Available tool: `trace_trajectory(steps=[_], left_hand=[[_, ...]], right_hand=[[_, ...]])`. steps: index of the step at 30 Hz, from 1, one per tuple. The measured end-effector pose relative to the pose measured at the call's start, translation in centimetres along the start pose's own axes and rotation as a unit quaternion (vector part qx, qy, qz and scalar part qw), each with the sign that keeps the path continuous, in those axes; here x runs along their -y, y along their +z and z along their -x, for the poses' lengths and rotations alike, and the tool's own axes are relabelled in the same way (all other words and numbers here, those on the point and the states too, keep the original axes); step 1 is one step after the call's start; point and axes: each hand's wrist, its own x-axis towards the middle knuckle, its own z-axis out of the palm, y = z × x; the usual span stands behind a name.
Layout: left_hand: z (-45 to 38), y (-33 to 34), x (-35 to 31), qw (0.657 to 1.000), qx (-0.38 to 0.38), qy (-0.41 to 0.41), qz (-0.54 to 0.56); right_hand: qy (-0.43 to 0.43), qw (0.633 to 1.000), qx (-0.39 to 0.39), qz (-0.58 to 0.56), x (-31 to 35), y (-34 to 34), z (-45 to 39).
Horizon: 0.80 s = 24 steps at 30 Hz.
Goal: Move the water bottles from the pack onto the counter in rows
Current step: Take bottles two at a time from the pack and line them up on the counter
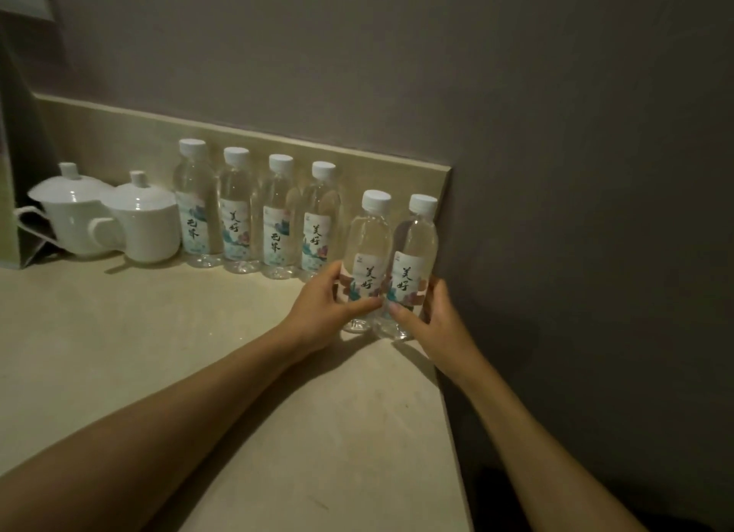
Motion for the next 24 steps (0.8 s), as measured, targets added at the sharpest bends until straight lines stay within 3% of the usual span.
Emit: trace_trajectory(steps=[6,11,18,24], left_hand=[[-0.4,-0.4,0.2,0.998,0.011,0.022,-0.055],[0.0,-0.8,0.2,0.995,-0.061,0.043,-0.070],[-0.1,-0.4,0.4,0.992,-0.079,0.060,-0.071],[-0.3,-0.3,0.3,0.979,-0.105,0.073,-0.162]], right_hand=[[0.004,0.999,-0.041,0.028,0.3,0.3,0.4],[0.000,0.995,-0.075,0.071,0.5,0.7,0.9],[-0.003,0.992,-0.095,0.087,0.3,0.9,0.0],[0.001,0.982,-0.108,0.154,0.8,0.9,-0.7]])
